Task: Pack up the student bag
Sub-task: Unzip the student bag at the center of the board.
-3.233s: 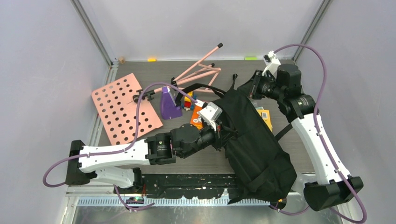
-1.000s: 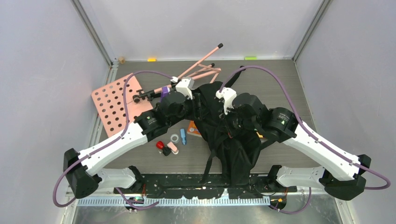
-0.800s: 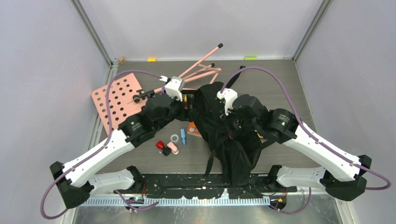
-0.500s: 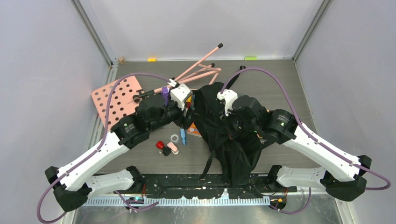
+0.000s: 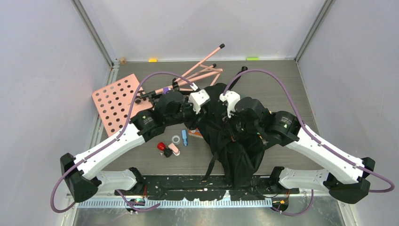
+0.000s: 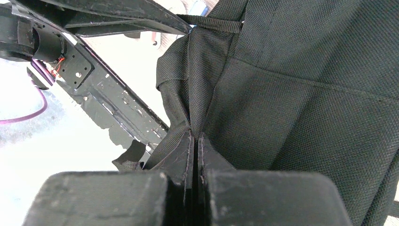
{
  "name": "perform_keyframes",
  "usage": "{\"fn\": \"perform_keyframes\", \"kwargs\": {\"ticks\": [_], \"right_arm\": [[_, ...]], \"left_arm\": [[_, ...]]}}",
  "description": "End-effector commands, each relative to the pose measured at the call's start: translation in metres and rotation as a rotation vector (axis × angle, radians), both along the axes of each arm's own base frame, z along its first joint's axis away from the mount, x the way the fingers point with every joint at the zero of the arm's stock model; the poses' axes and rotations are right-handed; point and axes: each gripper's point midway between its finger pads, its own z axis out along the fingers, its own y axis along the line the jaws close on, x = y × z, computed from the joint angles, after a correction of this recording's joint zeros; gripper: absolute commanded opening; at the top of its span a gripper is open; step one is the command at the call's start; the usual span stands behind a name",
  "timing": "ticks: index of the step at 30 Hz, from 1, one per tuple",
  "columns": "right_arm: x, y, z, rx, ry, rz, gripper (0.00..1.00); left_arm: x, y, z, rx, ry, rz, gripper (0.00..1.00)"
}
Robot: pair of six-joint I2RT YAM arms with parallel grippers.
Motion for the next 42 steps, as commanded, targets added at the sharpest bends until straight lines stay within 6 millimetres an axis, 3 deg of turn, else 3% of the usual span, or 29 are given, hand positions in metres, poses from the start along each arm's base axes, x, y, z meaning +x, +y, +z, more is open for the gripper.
{"fn": "perform_keyframes", "kwargs": {"ticks": [1,6,8,9,14,19,25,33,42], "right_arm": [[0.001,-0.01,-0.007,-0.027,-0.004,-0.032,0.01],[0.001,-0.011,-0.009,-0.028,-0.005,-0.038,0.0],[0.001,-0.011,-0.008,-0.027,-0.005,-0.038,0.01],[0.001,-0.011,-0.009,-0.03,-0.005,-0.037,0.0],[0.001,-0.013,-0.013,-0.046,0.002,-0.041,0.0],[-0.002,-0.017,-0.016,-0.066,0.02,-0.046,0.0],[-0.002,-0.025,-0.021,-0.106,0.028,-0.07,0.0],[0.0,-0.035,-0.02,-0.128,0.02,-0.113,0.0],[0.001,-0.037,-0.019,-0.133,0.027,-0.139,0.01]], "left_arm": [[0.0,-0.011,0.034,-0.088,-0.063,-0.049,0.43],[-0.007,-0.016,0.031,-0.104,-0.041,-0.085,0.28],[-0.008,-0.018,0.032,-0.113,-0.026,-0.087,0.03],[-0.007,-0.018,0.032,-0.115,-0.02,-0.08,0.0],[-0.001,-0.014,0.048,-0.141,-0.043,-0.027,0.0],[0.019,-0.003,0.069,-0.181,-0.061,0.125,0.0],[0.032,-0.002,0.087,-0.296,0.013,0.223,0.0],[0.077,0.029,0.081,-0.442,0.139,0.451,0.0],[0.115,0.058,0.068,-0.518,0.192,0.546,0.0]]}}
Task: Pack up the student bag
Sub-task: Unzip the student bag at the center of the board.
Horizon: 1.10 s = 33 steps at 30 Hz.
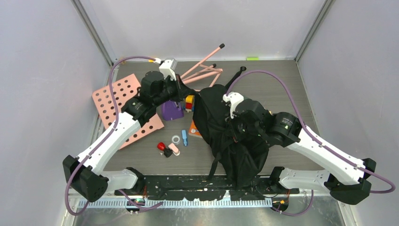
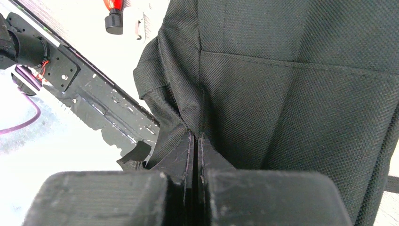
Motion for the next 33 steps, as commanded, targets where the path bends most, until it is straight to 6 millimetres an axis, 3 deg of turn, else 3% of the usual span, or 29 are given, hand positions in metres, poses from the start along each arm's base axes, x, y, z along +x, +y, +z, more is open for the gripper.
{"fn": "perform_keyframes", "kwargs": {"ticks": [1,4,8,10,12,14,16,22,30,33], "right_arm": [[0.003,-0.022,-0.008,-0.099,0.005,-0.068,0.0],[0.005,-0.022,-0.004,-0.088,-0.005,-0.084,0.0],[0.013,-0.019,0.011,-0.055,-0.038,-0.114,0.03],[0.018,-0.016,0.022,-0.034,-0.06,-0.131,0.18],[0.022,-0.011,0.035,0.007,-0.082,-0.14,0.47],[0.023,-0.003,0.048,0.05,-0.092,-0.127,0.64],[0.026,0.003,0.061,0.076,-0.111,-0.115,0.73],[0.049,0.025,0.086,0.082,-0.165,-0.122,0.77],[0.094,0.052,0.073,-0.081,-0.269,-0.176,0.77],[0.109,0.055,0.079,-0.13,-0.325,-0.222,0.76]], "left_arm": [[0.021,0.011,0.021,-0.068,-0.068,0.066,0.0],[0.021,0.017,0.013,-0.047,-0.07,0.059,0.0],[0.001,-0.002,0.008,-0.025,-0.086,-0.13,0.0],[-0.012,-0.013,0.006,-0.026,-0.088,-0.242,0.0],[-0.022,-0.02,0.01,-0.052,-0.086,-0.311,0.0],[-0.029,-0.024,0.014,-0.073,-0.082,-0.351,0.0],[-0.033,-0.026,0.018,-0.083,-0.084,-0.38,0.0],[-0.041,-0.028,0.022,-0.112,-0.073,-0.402,0.0],[-0.042,-0.022,0.014,-0.102,-0.067,-0.378,0.0],[-0.043,-0.022,0.012,-0.105,-0.061,-0.379,0.0]]}}
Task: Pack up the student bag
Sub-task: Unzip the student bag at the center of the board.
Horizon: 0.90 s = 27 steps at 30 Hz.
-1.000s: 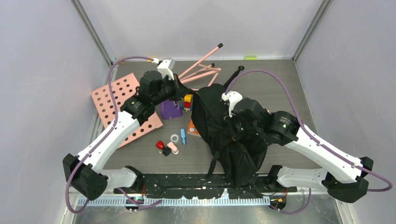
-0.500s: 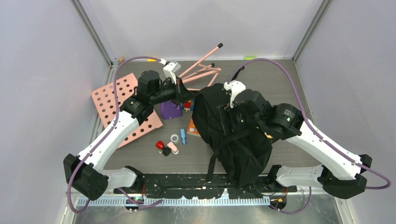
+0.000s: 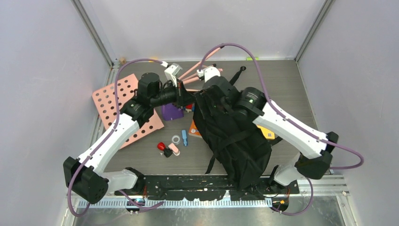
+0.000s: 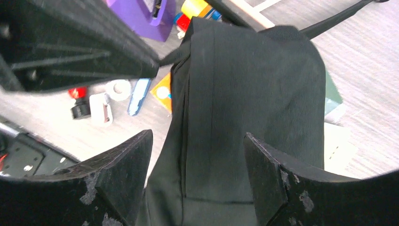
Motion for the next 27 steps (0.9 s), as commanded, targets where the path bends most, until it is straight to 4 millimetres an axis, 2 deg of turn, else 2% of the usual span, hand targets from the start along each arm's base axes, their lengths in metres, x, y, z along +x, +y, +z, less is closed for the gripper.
{"fn": "perform_keyframes", "kwargs": {"ticks": [1,6,8,10,12,13,15,16,20,27], "right_arm": [[0.029,0.004,0.025,-0.05,-0.15,-0.077,0.76],[0.041,0.008,0.018,-0.101,-0.185,-0.119,0.68],[0.044,0.004,0.014,-0.122,-0.195,-0.145,0.63],[0.045,0.0,0.011,-0.139,-0.204,-0.165,0.53],[0.045,-0.003,0.008,-0.144,-0.205,-0.176,0.38],[0.045,-0.005,0.008,-0.144,-0.206,-0.182,0.23],[0.044,-0.007,0.01,-0.131,-0.21,-0.195,0.06],[0.043,-0.01,0.012,-0.124,-0.213,-0.199,0.02],[0.04,-0.015,0.018,-0.085,-0.229,-0.216,0.0],[0.038,-0.031,0.032,-0.018,-0.272,-0.279,0.0]], "left_arm": [[-0.005,0.0,0.019,-0.043,-0.063,-0.02,0.0],[-0.007,0.002,0.022,-0.047,-0.074,-0.018,0.0],[-0.007,0.002,0.021,-0.047,-0.073,-0.017,0.0],[-0.007,0.002,0.022,-0.048,-0.074,-0.017,0.0],[-0.006,0.003,0.022,-0.047,-0.077,-0.011,0.0],[-0.005,0.004,0.021,-0.043,-0.076,-0.003,0.0],[-0.001,0.008,0.019,-0.033,-0.076,0.033,0.0],[0.003,0.011,0.018,-0.026,-0.074,0.06,0.0],[0.024,0.032,0.002,0.007,-0.011,0.235,0.0],[0.025,0.03,-0.009,-0.028,0.042,0.249,0.0]]}}
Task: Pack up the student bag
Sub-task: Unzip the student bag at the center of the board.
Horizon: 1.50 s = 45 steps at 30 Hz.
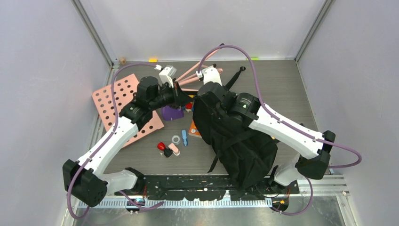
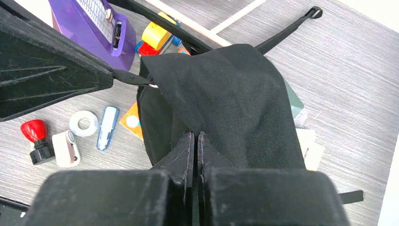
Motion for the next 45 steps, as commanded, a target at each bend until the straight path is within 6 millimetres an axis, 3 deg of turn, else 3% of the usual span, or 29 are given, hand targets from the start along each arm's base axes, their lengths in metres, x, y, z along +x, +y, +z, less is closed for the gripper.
{"fn": "perform_keyframes", "kwargs": {"ticks": [1,12,19,34,45], "right_arm": [[0.004,-0.027,0.042,0.099,-0.121,-0.107,0.0],[-0.005,-0.042,0.065,0.231,-0.176,-0.122,0.0],[-0.006,-0.052,0.067,0.227,-0.193,-0.146,0.0],[-0.002,-0.068,0.094,0.329,-0.303,-0.228,0.0],[0.017,-0.067,0.122,0.325,-0.429,-0.303,0.0]], "left_arm": [[0.01,0.011,0.003,-0.023,-0.012,0.081,0.0],[0.01,0.01,-0.03,-0.083,0.099,0.125,0.0],[0.002,0.012,-0.04,-0.052,0.093,0.099,0.0],[-0.051,0.03,-0.089,0.016,0.189,0.041,0.0],[-0.082,0.035,-0.119,0.024,0.31,0.009,0.0]]}}
